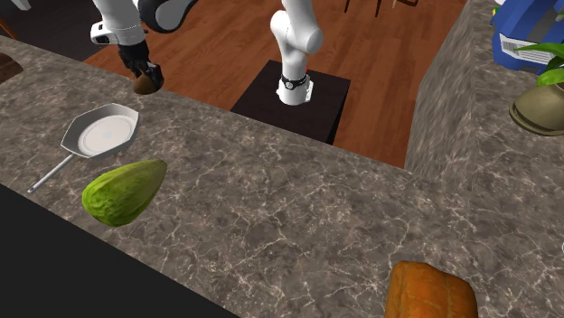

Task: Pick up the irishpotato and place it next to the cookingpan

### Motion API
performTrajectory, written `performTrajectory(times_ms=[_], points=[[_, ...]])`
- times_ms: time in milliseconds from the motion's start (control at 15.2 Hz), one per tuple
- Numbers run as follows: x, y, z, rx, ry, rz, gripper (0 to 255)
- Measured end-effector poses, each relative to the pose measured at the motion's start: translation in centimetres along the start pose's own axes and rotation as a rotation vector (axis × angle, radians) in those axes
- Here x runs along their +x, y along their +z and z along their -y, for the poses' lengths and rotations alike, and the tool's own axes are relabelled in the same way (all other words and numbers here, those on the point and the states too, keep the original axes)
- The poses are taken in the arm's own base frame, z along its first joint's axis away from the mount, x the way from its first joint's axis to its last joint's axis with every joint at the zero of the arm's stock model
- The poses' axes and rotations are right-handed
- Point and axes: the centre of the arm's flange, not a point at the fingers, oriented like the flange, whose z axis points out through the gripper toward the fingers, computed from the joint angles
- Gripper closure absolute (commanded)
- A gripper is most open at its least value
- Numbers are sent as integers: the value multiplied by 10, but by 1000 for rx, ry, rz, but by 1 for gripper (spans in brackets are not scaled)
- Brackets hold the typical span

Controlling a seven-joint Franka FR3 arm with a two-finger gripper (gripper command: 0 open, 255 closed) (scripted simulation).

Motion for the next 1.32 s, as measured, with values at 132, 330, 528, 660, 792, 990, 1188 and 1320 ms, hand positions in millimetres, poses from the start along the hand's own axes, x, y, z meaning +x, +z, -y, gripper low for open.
performTrajectory(times_ms=[132,330,528,660,792,990,1188,1320], points=[[-5,2,-24,0,-1,0,255],[-11,6,-64,0,-1,1,255],[-20,15,-102,0,0,1,255],[-27,18,-126,0,-1,1,255],[-32,21,-150,0,0,0,255],[-41,28,-194,-1,0,0,255],[-45,41,-209,0,-1,1,255],[-46,50,-210,0,-2,1,255]])
